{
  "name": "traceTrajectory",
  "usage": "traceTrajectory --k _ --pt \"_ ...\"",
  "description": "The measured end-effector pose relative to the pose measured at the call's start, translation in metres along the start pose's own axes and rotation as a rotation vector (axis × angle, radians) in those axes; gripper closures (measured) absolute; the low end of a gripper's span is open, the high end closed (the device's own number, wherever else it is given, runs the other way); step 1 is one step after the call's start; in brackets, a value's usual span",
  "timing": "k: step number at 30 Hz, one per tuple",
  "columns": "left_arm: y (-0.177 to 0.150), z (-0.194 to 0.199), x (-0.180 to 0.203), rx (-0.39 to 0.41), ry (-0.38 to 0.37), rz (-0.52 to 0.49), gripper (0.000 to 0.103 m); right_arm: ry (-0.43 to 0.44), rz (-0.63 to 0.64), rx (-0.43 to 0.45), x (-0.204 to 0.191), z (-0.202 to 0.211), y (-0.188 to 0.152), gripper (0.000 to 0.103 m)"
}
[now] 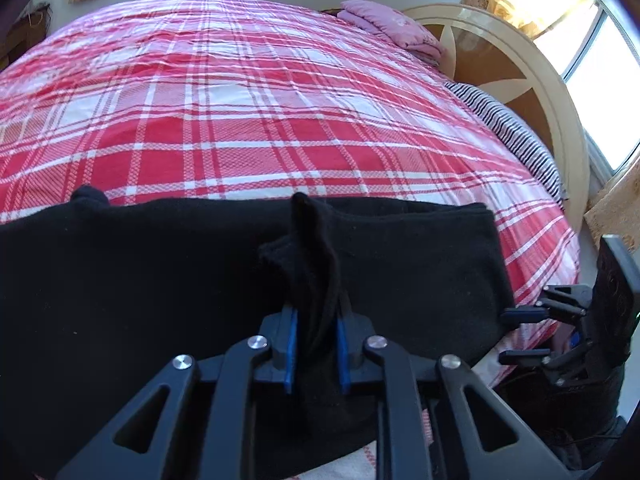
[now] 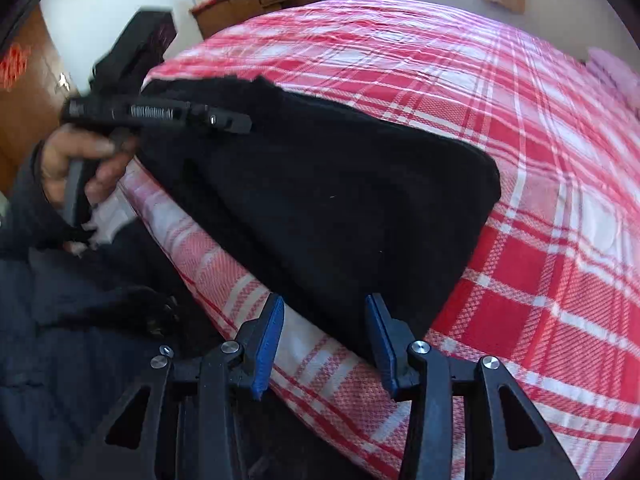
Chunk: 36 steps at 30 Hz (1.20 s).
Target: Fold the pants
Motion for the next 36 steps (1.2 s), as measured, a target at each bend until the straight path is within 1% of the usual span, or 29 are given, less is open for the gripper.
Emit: traceTrajectory --k 2,4,7,9,10,11,13,15,16,18,22,24,26,29,30,31,32,33,34,36 --pt "0.001 0.003 0.002 0.006 0.014 -0.016 0.083 0.021 -0.007 0.017 0.001 0.011 0.006 0.058" --pt "0.004 0.011 0.004 0.036 0.057 -0.036 0.077 0.02 -0.004 0.067 0.002 0.023 0.014 0.058" --pt "0.007 0.018 0.007 0.079 0.091 -0.064 0.073 0.012 -0.044 0.141 0.012 0.03 0.029 0.058" --pt "0.006 0.016 0.007 0.084 0.132 -0.089 0.062 0.007 -0.088 0.175 0.022 0.026 0.041 0.058" --pt "0.006 0.014 0.006 0.088 0.154 -0.098 0.06 -0.014 -0.114 0.185 0.03 0.022 0.048 0.057" --pt "0.005 0.012 0.004 0.085 0.166 -0.1 0.057 -0.039 -0.137 0.188 0.036 0.016 0.055 0.057" --pt "0.001 0.006 -0.002 0.067 0.164 -0.081 0.056 -0.078 -0.193 0.166 0.055 -0.002 0.064 0.057" --pt "-0.001 0.004 -0.005 0.068 0.159 -0.075 0.054 -0.067 -0.257 0.142 0.072 -0.019 0.066 0.057" --pt "-0.001 0.004 -0.004 0.068 0.161 -0.081 0.054 -0.043 -0.279 0.159 0.076 -0.02 0.063 0.057" --pt "-0.001 0.006 -0.002 0.069 0.165 -0.087 0.053 -0.024 -0.29 0.18 0.078 -0.016 0.062 0.057" --pt "-0.003 0.01 -0.001 0.065 0.174 -0.085 0.052 -0.084 -0.231 0.217 0.059 0.006 0.062 0.057" --pt "-0.003 0.015 -0.002 0.072 0.179 -0.086 0.05 -0.048 -0.178 0.221 0.039 0.01 0.064 0.057" --pt "-0.004 0.018 -0.004 0.079 0.186 -0.078 0.048 -0.005 -0.096 0.218 0.012 0.01 0.064 0.057" --pt "-0.005 0.017 -0.007 0.076 0.192 -0.072 0.046 0.046 -0.018 0.166 -0.017 -0.007 0.058 0.056" --pt "-0.005 0.017 -0.008 0.076 0.193 -0.07 0.045 0.049 -0.012 0.144 -0.022 -0.015 0.054 0.056" --pt "-0.006 0.016 -0.009 0.076 0.194 -0.069 0.044 0.034 -0.01 0.107 -0.024 -0.028 0.05 0.056" --pt "-0.006 0.016 -0.01 0.076 0.2 -0.072 0.041 0.014 -0.014 0.08 -0.023 -0.037 0.045 0.056" --pt "-0.006 0.017 -0.01 0.077 0.207 -0.075 0.038 0.01 -0.018 0.084 -0.022 -0.041 0.043 0.056" --pt "-0.005 0.017 -0.01 0.078 0.215 -0.078 0.038 0.021 -0.027 0.098 -0.022 -0.039 0.043 0.056" --pt "-0.004 0.02 -0.012 0.083 0.222 -0.076 0.037 0.037 -0.047 0.097 -0.019 -0.034 0.045 0.056"
Point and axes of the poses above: each gripper's, at about its wrist camera, not at the fingertips, and z roughly against the way its jaws point, x to its right, y to its top, the point moved 3 cm from there along -z, roughly the way its jaws point, and after that the axes turned 5 degrees about x, right-handed, at the moved point
